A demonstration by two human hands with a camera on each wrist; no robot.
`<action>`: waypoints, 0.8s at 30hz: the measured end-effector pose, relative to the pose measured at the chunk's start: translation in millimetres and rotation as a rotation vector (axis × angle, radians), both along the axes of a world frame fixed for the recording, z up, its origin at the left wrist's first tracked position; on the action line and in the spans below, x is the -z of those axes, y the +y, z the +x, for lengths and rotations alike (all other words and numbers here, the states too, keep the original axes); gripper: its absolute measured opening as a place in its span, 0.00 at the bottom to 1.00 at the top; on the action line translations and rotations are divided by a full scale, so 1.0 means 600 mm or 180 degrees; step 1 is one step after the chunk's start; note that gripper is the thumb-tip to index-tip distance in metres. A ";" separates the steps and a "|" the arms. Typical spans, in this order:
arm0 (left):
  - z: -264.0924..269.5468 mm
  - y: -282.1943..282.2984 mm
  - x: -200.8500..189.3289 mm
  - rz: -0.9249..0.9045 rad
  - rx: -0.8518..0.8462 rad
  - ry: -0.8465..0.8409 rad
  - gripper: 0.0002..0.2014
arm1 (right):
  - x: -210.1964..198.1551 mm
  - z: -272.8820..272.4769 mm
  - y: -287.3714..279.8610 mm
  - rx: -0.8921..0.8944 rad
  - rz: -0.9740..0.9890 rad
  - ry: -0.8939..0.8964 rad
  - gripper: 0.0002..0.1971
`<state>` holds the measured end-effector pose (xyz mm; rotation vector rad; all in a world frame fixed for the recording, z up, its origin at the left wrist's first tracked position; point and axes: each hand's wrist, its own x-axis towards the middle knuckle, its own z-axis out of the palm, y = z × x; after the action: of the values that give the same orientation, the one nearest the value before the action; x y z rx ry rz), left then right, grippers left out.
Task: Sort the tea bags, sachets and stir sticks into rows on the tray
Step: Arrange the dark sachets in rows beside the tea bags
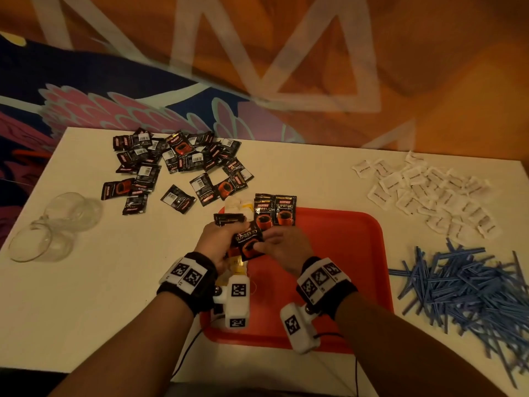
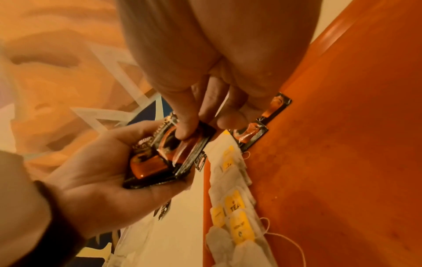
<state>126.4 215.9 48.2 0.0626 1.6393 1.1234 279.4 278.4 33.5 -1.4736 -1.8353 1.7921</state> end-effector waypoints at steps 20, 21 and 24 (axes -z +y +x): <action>-0.035 0.036 0.026 -0.0147 0.1508 0.1802 0.18 | 0.076 0.048 0.114 0.0622 0.0152 -0.1265 0.13; -0.034 0.041 0.027 -0.0169 0.1888 0.2066 0.20 | 0.078 0.046 0.118 0.0606 0.0135 -0.1295 0.12; -0.026 0.057 0.024 -0.0071 0.2706 0.2656 0.21 | 0.082 0.038 0.125 0.0657 0.0051 -0.1362 0.07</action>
<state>110.8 250.3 33.6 1.2291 2.0035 0.4009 302.4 353.7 -15.7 -2.0811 -1.7764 1.4453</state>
